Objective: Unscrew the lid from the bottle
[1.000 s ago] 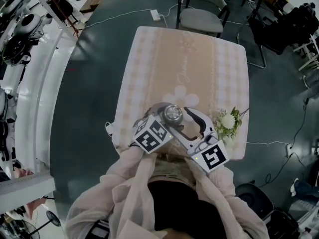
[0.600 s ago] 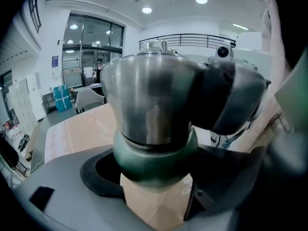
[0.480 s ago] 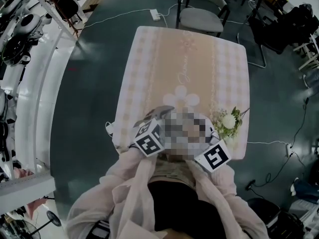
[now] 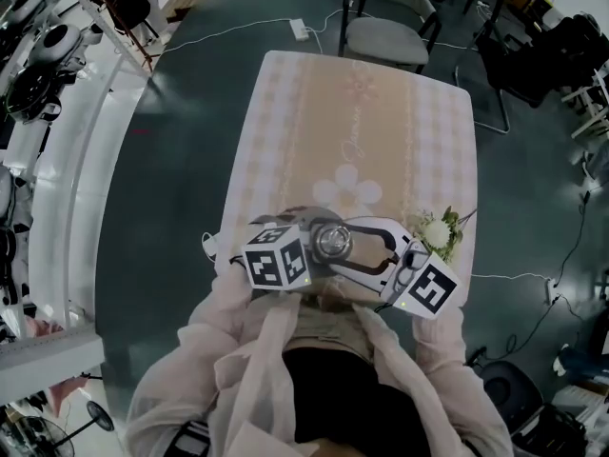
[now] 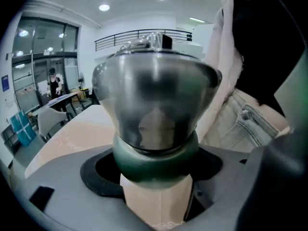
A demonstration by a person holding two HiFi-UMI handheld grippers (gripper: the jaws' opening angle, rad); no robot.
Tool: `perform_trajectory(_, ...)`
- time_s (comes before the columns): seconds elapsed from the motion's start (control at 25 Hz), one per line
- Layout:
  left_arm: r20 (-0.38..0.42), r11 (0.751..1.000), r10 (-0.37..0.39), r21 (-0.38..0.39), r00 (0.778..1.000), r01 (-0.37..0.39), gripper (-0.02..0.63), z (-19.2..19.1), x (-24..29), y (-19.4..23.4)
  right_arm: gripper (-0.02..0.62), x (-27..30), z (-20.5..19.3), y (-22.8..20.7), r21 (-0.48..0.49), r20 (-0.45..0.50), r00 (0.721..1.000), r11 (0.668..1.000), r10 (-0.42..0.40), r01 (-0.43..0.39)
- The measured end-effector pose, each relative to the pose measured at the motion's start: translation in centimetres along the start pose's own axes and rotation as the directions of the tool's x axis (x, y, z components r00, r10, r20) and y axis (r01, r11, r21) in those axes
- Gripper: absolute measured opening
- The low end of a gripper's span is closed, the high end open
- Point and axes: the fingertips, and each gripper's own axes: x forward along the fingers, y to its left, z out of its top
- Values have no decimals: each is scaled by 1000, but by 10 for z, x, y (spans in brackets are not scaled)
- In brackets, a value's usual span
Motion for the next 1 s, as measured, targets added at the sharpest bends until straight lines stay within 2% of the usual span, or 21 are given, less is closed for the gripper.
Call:
perform_trajectory(0.12,-7,997,-52,56,999,52,396,1,1,-9,247,-2,-1,6,13,-4,998,998,67,-67)
perform_trajectory(0.2,-3,997,-61,55,998,61,396,2,3,-12,249,-3,-1,8,12,-7,997,997,80,-80)
perform_trajectory(0.44,32,999,-38,6,999,38,396,9,5,-8,255,-9,5,3,16,23,999,999,35,-35)
perform_trajectory(0.52,36,999,5,-45,999,-3,396,8,5,1,296,-11,8,-3,17,45,999,1000,-11,11)
perform_trajectory(0.6,26,987,87,-137,996,-82,396,3,5,15,308,-11,9,-13,5,62,993,995,-104,104)
perform_trajectory(0.68,5,957,181,-233,983,-175,396,-5,4,30,307,-12,8,-23,-4,64,971,973,-228,229)
perform_trajectory(0.76,-8,927,248,-289,969,-240,396,-11,0,41,276,-10,1,-30,-21,37,942,942,-335,336)
perform_trajectory(0.84,-20,912,281,-307,959,-273,396,-15,-2,45,270,-6,-10,-31,-43,-10,920,920,-391,391)
perform_trajectory(1.0,-39,912,284,-298,958,-283,396,-14,3,41,270,-2,-22,-29,-20,-42,915,916,-401,401)
